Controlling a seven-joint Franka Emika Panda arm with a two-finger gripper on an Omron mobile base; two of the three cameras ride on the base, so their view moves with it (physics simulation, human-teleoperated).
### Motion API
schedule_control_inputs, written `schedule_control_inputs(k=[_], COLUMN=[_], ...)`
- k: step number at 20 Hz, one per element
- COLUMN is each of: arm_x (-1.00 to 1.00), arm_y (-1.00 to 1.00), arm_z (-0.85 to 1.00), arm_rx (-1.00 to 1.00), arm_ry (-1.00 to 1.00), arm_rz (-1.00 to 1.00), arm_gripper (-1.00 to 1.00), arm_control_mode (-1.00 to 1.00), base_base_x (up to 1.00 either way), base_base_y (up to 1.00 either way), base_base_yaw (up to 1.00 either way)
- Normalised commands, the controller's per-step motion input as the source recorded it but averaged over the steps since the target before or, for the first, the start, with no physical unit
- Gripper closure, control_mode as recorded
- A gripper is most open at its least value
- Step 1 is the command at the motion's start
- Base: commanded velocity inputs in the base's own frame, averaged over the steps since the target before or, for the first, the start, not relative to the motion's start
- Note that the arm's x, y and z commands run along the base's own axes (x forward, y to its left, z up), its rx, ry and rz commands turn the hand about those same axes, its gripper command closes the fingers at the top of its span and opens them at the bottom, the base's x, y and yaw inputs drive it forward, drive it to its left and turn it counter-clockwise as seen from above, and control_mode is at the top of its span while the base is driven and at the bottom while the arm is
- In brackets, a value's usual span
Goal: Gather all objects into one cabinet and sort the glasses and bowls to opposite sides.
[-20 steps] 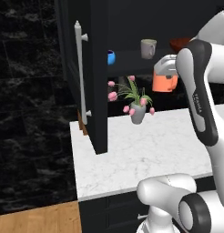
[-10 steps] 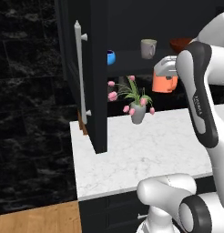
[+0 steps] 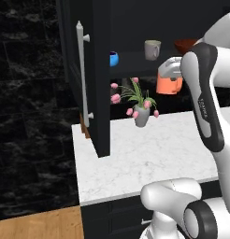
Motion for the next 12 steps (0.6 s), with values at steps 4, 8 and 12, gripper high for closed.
schedule_control_inputs(k=[4,8,12], arm_x=[0.05,0.12,0.08], arm_y=[0.0,0.08,0.35], arm_z=[0.0,0.0,0.0], arm_rx=[0.0,0.0,-0.03], arm_ry=[-0.17,-0.17,-0.22], arm_rz=[-0.06,-0.05,-0.03], arm_gripper=[1.0,1.0,1.0], arm_control_mode=[-1.0,-1.0,-1.0], base_base_x=[0.0,0.0,0.0], base_base_y=[0.0,0.0,0.0], base_base_yaw=[0.0,0.0,0.0])
